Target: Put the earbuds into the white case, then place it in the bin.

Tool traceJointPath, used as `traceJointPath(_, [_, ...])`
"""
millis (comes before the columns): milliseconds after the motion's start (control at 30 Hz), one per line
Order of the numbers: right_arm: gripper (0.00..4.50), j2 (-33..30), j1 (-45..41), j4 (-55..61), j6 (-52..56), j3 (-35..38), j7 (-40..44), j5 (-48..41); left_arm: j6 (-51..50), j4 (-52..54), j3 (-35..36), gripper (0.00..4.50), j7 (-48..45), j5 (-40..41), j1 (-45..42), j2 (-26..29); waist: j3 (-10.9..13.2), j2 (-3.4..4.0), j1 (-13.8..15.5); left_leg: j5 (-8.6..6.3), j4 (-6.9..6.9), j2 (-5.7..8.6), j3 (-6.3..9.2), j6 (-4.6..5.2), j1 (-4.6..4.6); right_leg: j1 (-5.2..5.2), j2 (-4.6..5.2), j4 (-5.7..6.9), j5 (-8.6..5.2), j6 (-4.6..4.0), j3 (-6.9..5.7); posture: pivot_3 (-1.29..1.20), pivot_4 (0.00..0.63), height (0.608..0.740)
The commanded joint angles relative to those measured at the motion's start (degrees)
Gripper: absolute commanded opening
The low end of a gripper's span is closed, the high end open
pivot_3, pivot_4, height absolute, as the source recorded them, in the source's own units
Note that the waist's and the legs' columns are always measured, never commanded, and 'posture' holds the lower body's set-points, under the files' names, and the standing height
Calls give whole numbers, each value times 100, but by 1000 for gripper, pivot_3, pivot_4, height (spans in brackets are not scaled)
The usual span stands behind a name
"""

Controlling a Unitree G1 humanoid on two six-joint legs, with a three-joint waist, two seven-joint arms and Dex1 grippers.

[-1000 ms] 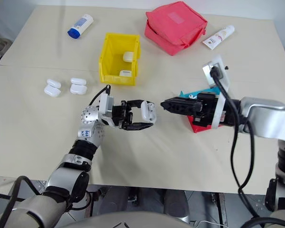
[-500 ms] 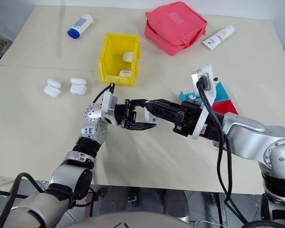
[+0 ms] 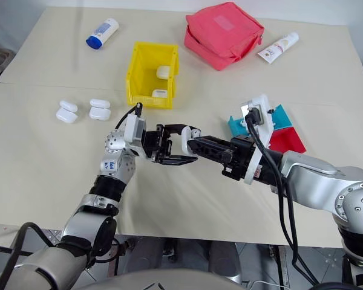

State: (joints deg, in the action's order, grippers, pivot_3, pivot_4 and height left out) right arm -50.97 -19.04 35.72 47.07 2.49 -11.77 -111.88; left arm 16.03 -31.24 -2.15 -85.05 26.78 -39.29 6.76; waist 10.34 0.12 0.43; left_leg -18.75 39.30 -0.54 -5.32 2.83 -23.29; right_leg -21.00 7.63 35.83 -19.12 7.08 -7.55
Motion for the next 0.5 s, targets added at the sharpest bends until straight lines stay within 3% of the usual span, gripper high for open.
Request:
traceJointPath(33, [470, -22, 39, 9, -42, -17, 84, 116, -156, 455, 35, 2779, 45, 173, 62, -10, 0, 0, 2, 0, 0, 0, 0, 0, 0, 0, 0, 0, 0, 0, 1, 0, 150, 740])
traceJointPath(500, [470, 156, 412, -169, -39, -55, 411, 950, -558, 941, 121, 2779, 234, 305, 175, 5, 0, 0, 86, -1, 0, 1, -2, 1, 0, 1, 0, -3, 0, 0, 1, 0, 150, 740])
